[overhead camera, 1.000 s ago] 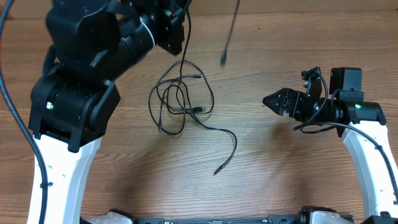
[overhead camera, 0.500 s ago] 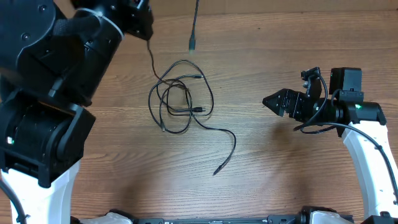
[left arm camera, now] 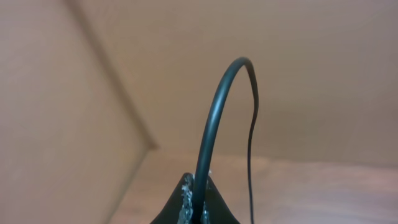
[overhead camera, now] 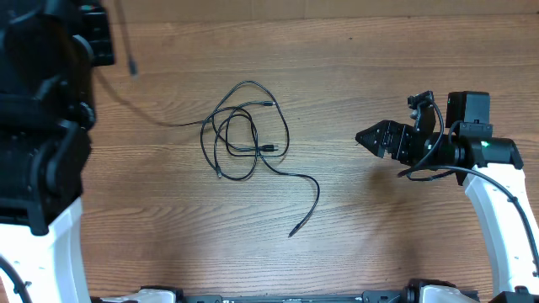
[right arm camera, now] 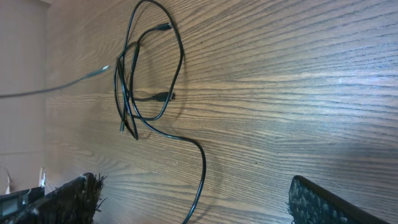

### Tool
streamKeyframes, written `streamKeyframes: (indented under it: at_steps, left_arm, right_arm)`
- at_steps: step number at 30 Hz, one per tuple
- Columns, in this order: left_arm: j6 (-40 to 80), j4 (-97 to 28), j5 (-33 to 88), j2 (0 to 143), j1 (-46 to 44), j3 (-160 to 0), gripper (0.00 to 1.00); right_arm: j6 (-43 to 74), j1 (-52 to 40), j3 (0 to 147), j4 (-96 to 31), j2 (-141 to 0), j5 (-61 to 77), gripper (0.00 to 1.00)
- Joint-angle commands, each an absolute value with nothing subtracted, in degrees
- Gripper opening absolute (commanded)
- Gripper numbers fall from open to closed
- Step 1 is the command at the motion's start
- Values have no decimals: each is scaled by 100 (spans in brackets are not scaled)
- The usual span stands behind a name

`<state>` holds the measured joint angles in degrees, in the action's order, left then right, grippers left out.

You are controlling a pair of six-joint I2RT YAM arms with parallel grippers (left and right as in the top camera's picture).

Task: Untangle cables
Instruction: 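Pull the grasped strand up and left out of the pile with the left gripper, then lay the separated cable on the table's left side and open the left gripper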

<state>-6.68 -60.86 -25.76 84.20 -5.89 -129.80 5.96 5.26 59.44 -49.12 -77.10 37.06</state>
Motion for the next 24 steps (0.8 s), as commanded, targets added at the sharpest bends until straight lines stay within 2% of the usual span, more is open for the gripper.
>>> streamKeyframes:
  at_steps: [1,10,18,24]
  left_arm:
    - [-655,-6410,-2696,8565,152,-13056,4]
    - [-97,-7391,-1946,9085,1647,-13054,4]
    - [1240,-8224,-1887,10079,2418,-13050,4]
    - [1428,-8484,-956,10766,2851,-13050,4]
  right_arm:
    - [548,554,5961,-4921,-7712,3701,95]
    - [545,554,5961,-4934,-7712,3699,95]
    - [545,554,5961,-4967,-7712,3699,95]
    - [548,554,5961,-4969,-7712,3699,95]
